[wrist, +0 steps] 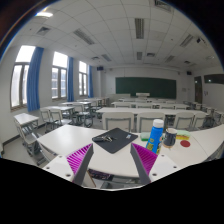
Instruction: Pour water
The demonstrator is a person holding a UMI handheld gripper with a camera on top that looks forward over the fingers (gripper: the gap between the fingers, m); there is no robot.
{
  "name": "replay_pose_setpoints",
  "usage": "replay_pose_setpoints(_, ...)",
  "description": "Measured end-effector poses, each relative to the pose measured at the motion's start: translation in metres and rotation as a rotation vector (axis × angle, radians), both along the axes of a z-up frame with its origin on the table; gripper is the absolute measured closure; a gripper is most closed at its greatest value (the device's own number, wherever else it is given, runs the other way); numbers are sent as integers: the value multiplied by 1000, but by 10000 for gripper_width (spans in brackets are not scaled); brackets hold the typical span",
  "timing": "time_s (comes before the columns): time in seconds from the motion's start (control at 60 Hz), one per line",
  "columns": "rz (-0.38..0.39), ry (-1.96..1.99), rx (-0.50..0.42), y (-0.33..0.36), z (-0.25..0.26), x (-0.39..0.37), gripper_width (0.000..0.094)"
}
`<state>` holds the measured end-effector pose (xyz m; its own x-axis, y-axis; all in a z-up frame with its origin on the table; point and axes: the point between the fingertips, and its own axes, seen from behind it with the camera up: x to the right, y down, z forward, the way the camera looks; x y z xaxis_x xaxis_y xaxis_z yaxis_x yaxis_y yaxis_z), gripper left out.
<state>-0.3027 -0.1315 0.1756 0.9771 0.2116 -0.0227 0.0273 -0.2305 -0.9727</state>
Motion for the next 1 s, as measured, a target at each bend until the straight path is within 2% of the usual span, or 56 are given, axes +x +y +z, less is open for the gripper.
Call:
replay_pose_setpoints(0.15,-16,14,6,1,-2,23,137)
replay_pose_setpoints(0.283,-85,34,17,18,-12,70,137)
replay_pose_setpoints(0.45,-178,106,-7,79,-43,115,137)
replay_pose_setpoints(0.7,-267,-45,-18,174,-92,159,148)
replay_pose_setpoints(0.75,-258,-55,-39,182,-102,157,211)
replay_pose_setpoints(0.783,-240,-55,-45,189,-109,156,374)
replay_pose_setpoints(0.8,-246,-53,-23,191,-105,157,390)
replay_pose_setpoints(0.867,-264,-52,-39,190,-105,163,511)
replay_pose_setpoints(1.0,-232,-14,-30,196,-103,165,562)
